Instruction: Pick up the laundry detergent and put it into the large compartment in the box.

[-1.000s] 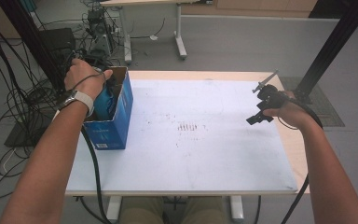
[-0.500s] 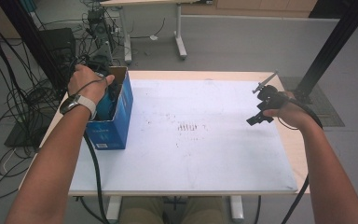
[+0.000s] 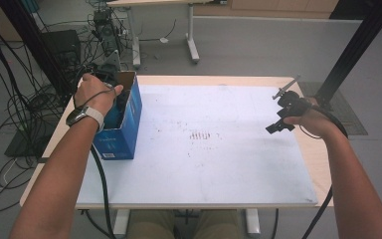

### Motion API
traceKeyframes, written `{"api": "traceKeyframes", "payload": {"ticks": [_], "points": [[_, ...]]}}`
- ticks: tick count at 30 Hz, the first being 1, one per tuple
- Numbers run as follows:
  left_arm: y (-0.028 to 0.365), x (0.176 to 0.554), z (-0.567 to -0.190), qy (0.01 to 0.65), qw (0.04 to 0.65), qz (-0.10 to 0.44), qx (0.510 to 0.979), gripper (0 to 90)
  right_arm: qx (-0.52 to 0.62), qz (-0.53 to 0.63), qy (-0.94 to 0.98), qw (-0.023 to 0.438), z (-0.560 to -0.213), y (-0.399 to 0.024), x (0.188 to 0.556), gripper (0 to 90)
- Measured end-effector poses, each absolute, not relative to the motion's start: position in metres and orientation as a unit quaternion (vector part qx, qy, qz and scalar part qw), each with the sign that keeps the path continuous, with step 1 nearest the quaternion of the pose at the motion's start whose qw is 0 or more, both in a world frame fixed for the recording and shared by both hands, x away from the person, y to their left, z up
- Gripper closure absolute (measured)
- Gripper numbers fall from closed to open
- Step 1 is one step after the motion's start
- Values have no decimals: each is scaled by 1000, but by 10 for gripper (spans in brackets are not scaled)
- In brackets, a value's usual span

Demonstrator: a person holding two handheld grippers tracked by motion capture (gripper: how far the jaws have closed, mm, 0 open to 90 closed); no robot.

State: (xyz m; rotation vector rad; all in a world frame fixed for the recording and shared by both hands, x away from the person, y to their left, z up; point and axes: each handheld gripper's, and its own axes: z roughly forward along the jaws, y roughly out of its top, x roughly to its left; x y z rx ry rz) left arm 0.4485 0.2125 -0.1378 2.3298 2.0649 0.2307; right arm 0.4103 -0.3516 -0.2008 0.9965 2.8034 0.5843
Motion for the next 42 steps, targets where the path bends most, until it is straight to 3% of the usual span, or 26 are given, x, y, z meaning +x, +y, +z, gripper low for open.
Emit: {"api": "traceKeyframes", "payload": {"ticks": [42], "points": [[218,447,-158,660,11,67,748,373,326,189,924,57,-199,-346,410,107]]}}
